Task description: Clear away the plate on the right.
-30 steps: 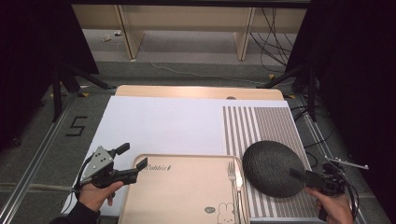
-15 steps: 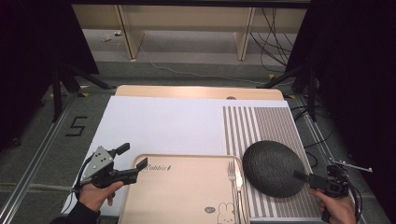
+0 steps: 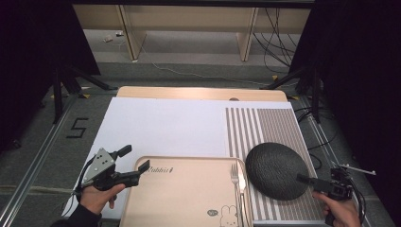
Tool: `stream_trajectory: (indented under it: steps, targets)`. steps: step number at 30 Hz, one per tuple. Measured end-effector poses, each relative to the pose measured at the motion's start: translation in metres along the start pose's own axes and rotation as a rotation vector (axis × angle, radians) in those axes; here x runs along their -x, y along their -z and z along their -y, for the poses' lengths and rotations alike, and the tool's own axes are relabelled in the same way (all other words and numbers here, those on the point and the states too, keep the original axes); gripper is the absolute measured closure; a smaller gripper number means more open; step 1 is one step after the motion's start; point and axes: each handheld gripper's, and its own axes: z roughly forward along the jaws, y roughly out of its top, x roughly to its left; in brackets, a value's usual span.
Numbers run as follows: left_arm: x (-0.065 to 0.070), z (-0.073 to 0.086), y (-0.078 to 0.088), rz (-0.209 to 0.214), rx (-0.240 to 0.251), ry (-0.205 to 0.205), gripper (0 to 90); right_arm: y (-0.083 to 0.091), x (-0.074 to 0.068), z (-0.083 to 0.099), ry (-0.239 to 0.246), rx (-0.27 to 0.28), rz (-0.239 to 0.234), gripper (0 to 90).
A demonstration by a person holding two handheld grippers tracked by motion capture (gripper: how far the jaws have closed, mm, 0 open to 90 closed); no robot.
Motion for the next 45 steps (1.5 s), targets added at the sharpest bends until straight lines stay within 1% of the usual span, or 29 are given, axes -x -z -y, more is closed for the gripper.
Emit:
stream_trajectory:
  steps: [3,4,10,13,15,17,20,26,28,30,32,36,38,42,45]
  targets:
    - [0.0,0.0,0.0,0.0,0.0,0.0,16.0,-0.002,0.001,0.001,-0.016,-0.01,-0.012,24.8]
    - [0.0,0.0,0.0,0.0,0.0,0.0,16.0,-0.003,0.002,0.001,-0.01,-0.014,-0.014,24.9]
    - [0.0,0.0,0.0,0.0,-0.001,0.0,16.0,-0.006,0.006,0.002,-0.029,-0.029,-0.043,26.3]
    - [0.0,0.0,0.0,-0.001,-0.002,0.001,16.0,-0.007,0.007,0.002,-0.037,-0.026,-0.066,27.1]
    - [0.0,0.0,0.0,-0.001,-0.001,0.0,16.0,-0.008,0.007,0.002,-0.047,-0.032,-0.072,27.3]
    - [0.0,0.0,0.0,-0.001,-0.001,0.0,16.0,-0.009,0.008,0.002,-0.04,-0.033,-0.075,27.8]
    - [0.0,0.0,0.0,0.0,0.0,0.0,16.0,-0.009,0.008,0.002,-0.053,-0.033,-0.086,28.5]
    - [0.0,0.0,0.0,0.0,-0.002,-0.002,16.0,-0.011,0.011,0.003,-0.056,-0.037,-0.107,30.2]
    - [0.0,0.0,0.0,0.0,-0.002,-0.002,16.0,-0.011,0.011,0.003,-0.074,-0.036,-0.122,31.1]
    - [0.0,0.0,0.0,0.0,-0.002,-0.002,16.0,-0.011,0.011,0.003,-0.077,-0.036,-0.13,31.6]
    - [0.0,0.0,0.0,0.001,-0.003,-0.004,16.0,-0.011,0.013,0.003,-0.093,-0.038,-0.149,32.3]
    - [0.0,0.0,-0.001,0.0,-0.002,-0.003,16.0,-0.012,0.015,0.004,-0.093,-0.034,-0.152,34.7]
    - [0.001,0.0,-0.001,0.0,-0.002,-0.004,16.0,-0.012,0.015,0.003,-0.105,-0.041,-0.154,35.9]
    - [0.001,0.001,-0.001,0.001,-0.003,-0.005,16.0,-0.012,0.016,0.004,-0.12,-0.034,-0.159,37.6]
    - [0.001,0.0,-0.001,0.001,-0.004,-0.006,16.0,-0.012,0.019,0.004,-0.146,-0.033,-0.181,39.2]
